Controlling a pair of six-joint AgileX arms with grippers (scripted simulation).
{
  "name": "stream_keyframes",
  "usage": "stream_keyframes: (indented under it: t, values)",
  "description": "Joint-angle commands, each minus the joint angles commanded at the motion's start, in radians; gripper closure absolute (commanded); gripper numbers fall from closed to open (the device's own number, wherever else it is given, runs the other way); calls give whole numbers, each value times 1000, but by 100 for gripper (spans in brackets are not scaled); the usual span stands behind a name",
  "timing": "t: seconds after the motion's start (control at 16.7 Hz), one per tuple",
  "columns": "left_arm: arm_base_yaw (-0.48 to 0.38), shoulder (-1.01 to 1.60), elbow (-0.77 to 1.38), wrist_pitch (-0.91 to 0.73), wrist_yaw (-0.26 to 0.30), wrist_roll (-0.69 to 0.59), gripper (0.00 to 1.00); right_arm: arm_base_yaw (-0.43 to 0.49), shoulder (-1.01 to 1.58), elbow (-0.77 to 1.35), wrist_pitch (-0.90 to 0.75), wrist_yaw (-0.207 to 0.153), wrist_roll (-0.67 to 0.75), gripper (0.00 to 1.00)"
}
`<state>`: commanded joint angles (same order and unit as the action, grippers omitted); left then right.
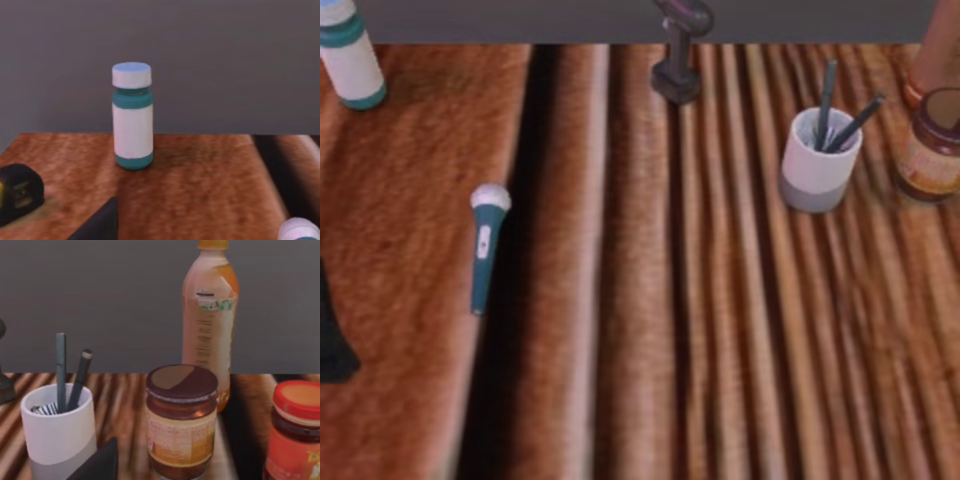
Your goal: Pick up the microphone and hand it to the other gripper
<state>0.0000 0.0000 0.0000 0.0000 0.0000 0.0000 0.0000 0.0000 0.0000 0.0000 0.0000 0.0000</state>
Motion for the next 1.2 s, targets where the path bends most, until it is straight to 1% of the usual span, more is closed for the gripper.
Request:
stream_keyframes:
  t: [0.24, 0.48, 0.72, 1.2]
  values:
    - [-9, 31, 26, -23, 2, -4, 0, 0, 0, 0, 0, 0, 0, 0]
    - [-47, 221, 172, -145, 1, -30, 0, 0, 0, 0, 0, 0, 0, 0]
    - [-98, 562, 416, -318, -6, -78, 0, 0, 0, 0, 0, 0, 0, 0]
    - [-213, 1376, 992, -655, -10, -189, 0, 0, 0, 0, 0, 0, 0, 0]
